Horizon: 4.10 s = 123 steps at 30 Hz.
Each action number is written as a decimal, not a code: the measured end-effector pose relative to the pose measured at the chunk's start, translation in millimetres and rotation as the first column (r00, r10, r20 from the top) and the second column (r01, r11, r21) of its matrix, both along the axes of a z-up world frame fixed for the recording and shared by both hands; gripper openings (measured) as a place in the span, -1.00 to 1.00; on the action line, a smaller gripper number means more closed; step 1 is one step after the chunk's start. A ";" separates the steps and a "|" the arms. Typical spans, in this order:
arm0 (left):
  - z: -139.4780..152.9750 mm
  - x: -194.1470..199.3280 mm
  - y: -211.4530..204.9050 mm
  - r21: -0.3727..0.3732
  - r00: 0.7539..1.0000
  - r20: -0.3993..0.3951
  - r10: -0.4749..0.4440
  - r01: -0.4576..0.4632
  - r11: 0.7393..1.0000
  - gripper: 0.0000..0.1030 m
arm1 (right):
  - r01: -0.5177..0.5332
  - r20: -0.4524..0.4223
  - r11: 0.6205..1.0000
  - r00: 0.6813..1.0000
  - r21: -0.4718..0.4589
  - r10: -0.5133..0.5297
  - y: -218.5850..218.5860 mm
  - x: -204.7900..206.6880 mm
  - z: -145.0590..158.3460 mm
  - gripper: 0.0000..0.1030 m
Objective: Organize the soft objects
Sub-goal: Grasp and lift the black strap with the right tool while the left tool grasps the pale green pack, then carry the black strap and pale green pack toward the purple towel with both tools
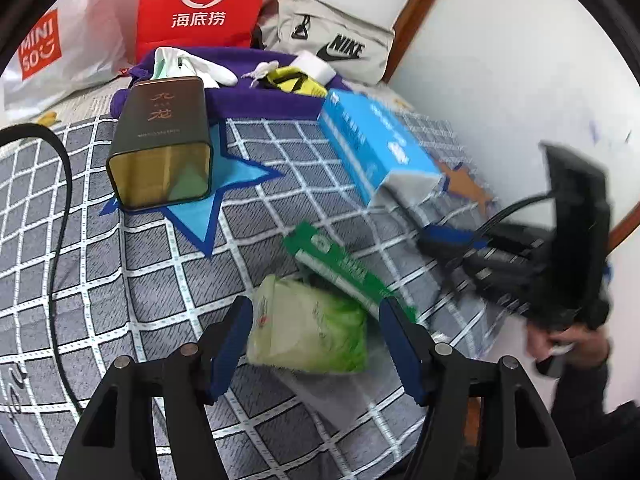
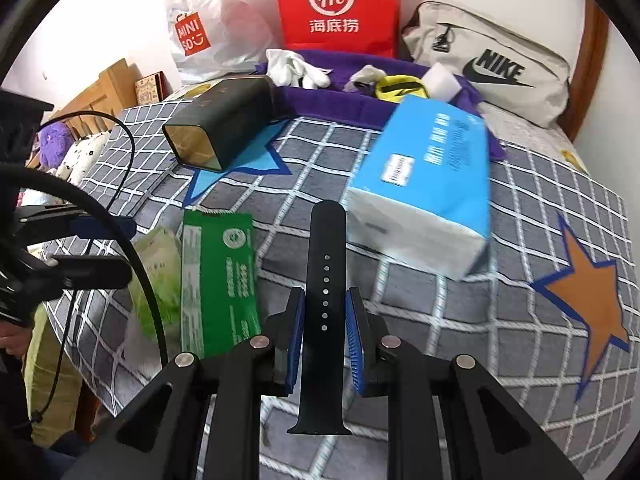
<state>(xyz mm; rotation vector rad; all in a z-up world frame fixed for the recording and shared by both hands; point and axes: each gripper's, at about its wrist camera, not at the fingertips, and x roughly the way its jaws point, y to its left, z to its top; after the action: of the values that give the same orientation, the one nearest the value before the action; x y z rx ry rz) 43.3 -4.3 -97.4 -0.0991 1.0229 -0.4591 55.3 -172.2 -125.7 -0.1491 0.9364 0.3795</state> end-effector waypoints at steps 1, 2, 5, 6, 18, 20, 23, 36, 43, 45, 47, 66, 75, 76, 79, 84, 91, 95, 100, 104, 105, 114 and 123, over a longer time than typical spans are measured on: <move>-2.0 -1.4 -2.8 0.018 1.000 -0.001 -0.008 0.008 1.000 0.23 | 0.011 0.006 1.000 1.000 -0.001 -0.011 -4.5 -2.8 1.6 -0.60; -3.9 -2.3 -5.3 0.027 1.000 -0.006 -0.018 0.019 0.999 0.23 | 0.019 0.007 1.000 1.000 0.002 -0.019 -7.8 -4.5 2.6 -0.60; -7.7 -2.7 -9.9 0.045 1.000 -0.003 -0.027 0.027 0.999 0.29 | 0.032 0.005 0.999 0.999 -0.003 -0.032 -16.5 -10.4 2.3 -0.60; -9.6 -2.9 -12.6 0.060 0.999 -0.005 -0.031 0.031 0.998 0.30 | 0.038 0.005 0.999 0.999 -0.004 -0.038 -18.8 -11.8 1.8 -0.60; -33.4 -4.5 -40.6 0.207 0.998 -0.008 -0.065 0.066 0.976 0.51 | 0.045 -0.011 0.999 0.999 0.027 -0.045 -24.0 -17.9 -4.8 -0.60; -37.1 -2.3 -41.4 0.205 0.998 -0.019 -0.054 0.057 0.977 0.63 | 0.043 -0.014 0.999 0.999 0.032 -0.042 -24.0 -17.9 -5.9 -0.60; -39.9 -2.1 -46.8 0.237 0.998 -0.007 -0.054 0.055 0.970 0.64 | 0.038 -0.019 0.999 0.999 0.039 -0.038 -23.6 -17.4 -7.6 -0.60; -19.6 -5.1 -34.6 0.254 0.996 0.069 -0.051 0.032 0.967 0.01 | 0.043 -0.029 0.998 0.999 0.040 -0.042 -25.6 -12.8 -8.7 -0.60; -10.8 0.9 -15.0 0.212 0.995 0.094 -0.018 -0.002 0.977 -0.15 | 0.036 -0.034 0.999 0.999 0.035 -0.034 -21.6 -10.5 -8.3 -0.60; -8.8 3.3 -8.8 0.197 0.995 0.097 0.001 -0.021 0.980 -0.20 | 0.031 -0.031 0.999 0.999 0.034 -0.030 -20.1 -10.4 -6.6 -0.60; -8.4 5.0 -6.0 0.197 0.995 0.095 0.014 -0.033 0.980 -0.20 | 0.027 -0.029 0.999 0.999 0.037 -0.026 -19.1 -9.9 -4.7 -0.60; 28.4 31.3 24.1 0.101 0.985 0.129 0.114 -0.127 0.987 -0.21 | -0.015 0.028 0.998 1.000 0.066 0.013 -6.3 4.1 32.6 -0.60; 45.7 53.7 36.4 0.079 0.976 0.159 0.149 -0.163 0.983 -0.21 | -0.036 0.066 0.996 0.997 0.083 0.030 0.4 30.6 51.7 -0.60; 47.0 55.3 38.2 0.077 0.975 0.161 0.155 -0.170 0.982 -0.21 | -0.037 0.067 0.996 0.997 0.085 0.031 0.8 34.3 52.7 -0.60; 52.1 62.8 44.4 0.068 0.972 0.169 0.166 -0.179 0.981 -0.21 | -0.042 0.074 0.995 0.997 0.089 0.036 2.9 46.4 55.7 -0.60; 56.3 80.4 56.7 0.064 0.969 0.165 0.186 -0.199 0.978 -0.21 | -0.049 0.091 0.994 0.995 0.096 0.040 6.5 67.5 61.7 -0.60; 63.2 104.2 76.1 0.066 0.958 0.186 0.219 -0.234 0.970 -0.21 | -0.032 0.112 0.996 0.993 0.082 0.023 11.1 102.5 68.2 -0.60; 69.7 127.0 84.3 0.075 0.952 0.202 0.232 -0.251 0.965 -0.21 | -0.031 0.115 0.997 0.993 0.068 0.023 14.2 125.8 71.6 -0.60; 75.7 155.7 92.9 0.069 0.949 0.213 0.234 -0.253 0.965 -0.21 | -0.030 0.120 0.996 0.993 0.079 0.021 17.8 154.7 76.7 -0.60; 75.2 179.6 96.0 0.066 0.951 0.197 0.236 -0.253 0.965 -0.21 | -0.033 0.123 0.995 0.992 0.094 0.022 22.3 178.4 79.2 -0.60; 74.8 186.0 95.9 0.068 0.952 0.194 0.236 -0.253 0.965 -0.21 | -0.035 0.123 0.995 0.992 0.093 0.024 23.3 184.7 79.1 -0.60; 77.4 229.9 81.1 0.065 0.961 0.194 0.200 -0.216 0.974 -0.21 | -0.029 0.128 0.996 0.992 0.090 0.017 23.1 231.6 77.2 -0.60; 63.2 268.5 66.7 0.064 0.970 0.156 0.186 -0.198 0.978 -0.21 | 0.011 0.097 0.994 0.995 0.108 -0.021 10.7 280.8 65.4 -0.60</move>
<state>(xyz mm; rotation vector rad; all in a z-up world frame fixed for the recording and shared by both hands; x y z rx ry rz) 311.8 62.4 -34.2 -0.0902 0.8735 -0.2448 336.1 -161.5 -60.2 -0.0615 0.8178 0.4033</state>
